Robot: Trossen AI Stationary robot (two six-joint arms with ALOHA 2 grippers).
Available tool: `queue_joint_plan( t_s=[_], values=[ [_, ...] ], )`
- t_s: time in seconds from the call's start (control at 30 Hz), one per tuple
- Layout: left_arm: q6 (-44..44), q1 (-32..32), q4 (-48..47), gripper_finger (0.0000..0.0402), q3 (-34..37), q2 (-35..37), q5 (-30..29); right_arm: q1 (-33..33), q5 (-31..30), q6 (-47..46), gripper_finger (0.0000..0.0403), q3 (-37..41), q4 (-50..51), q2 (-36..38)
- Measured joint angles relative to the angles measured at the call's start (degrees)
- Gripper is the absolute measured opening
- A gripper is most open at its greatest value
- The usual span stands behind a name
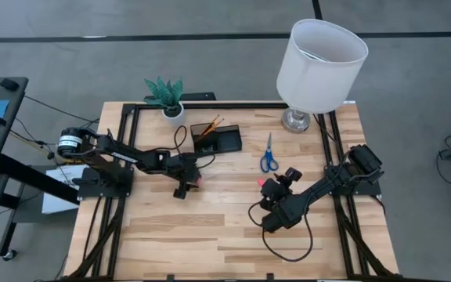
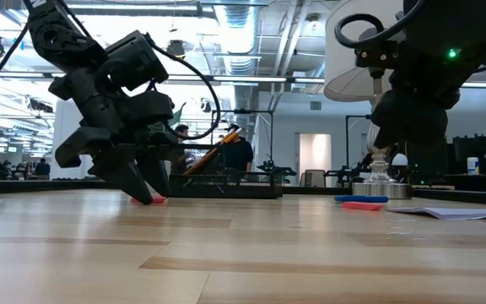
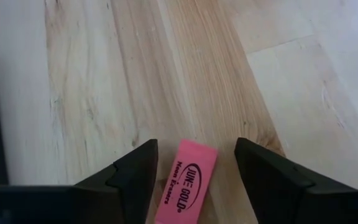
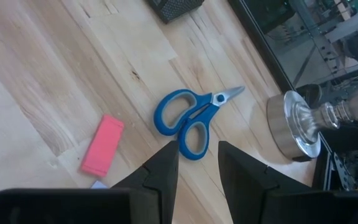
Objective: Pick and place office supplies into organizer
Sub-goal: Put the left pink eraser into the black desk organizer
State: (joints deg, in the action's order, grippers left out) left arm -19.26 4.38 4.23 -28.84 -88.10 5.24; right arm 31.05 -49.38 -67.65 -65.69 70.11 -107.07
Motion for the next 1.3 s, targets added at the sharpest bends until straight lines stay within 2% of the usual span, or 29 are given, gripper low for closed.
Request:
queue_joint_plan(
  t_s=[0.27, 0.9, 1.03, 1.23, 1.3],
  values=[
    [2.2, 0.0, -3.3, 0.0224, -0.2, 0.1, -0.5, 0.0, 0.0, 0.8, 0.0107, 0.0, -0.8, 0.0],
    [4.9, 0.1, -6.8, 0.0219, -0.4, 0.3, 1.0, 0.0, 0.0, 0.8, 0.0107, 0.0, -1.0, 0.0],
    [4.4, 0.0, -7.1, 0.0174, -0.4, 0.3, 1.2, 0.0, 0.0, 0.8, 0.0107, 0.0, -1.0, 0.0],
    [0.0, 0.0, -7.4, 0.0046, -0.4, 0.4, 2.6, 0.0, 0.0, 0.8, 0.0107, 0.0, -1.2, 0.0],
    [-0.4, 0.0, -7.5, 0.0023, -0.5, 0.6, 2.6, 0.0, 0.0, 1.7, 0.0107, 0.0, -1.8, 0.0]
  ],
)
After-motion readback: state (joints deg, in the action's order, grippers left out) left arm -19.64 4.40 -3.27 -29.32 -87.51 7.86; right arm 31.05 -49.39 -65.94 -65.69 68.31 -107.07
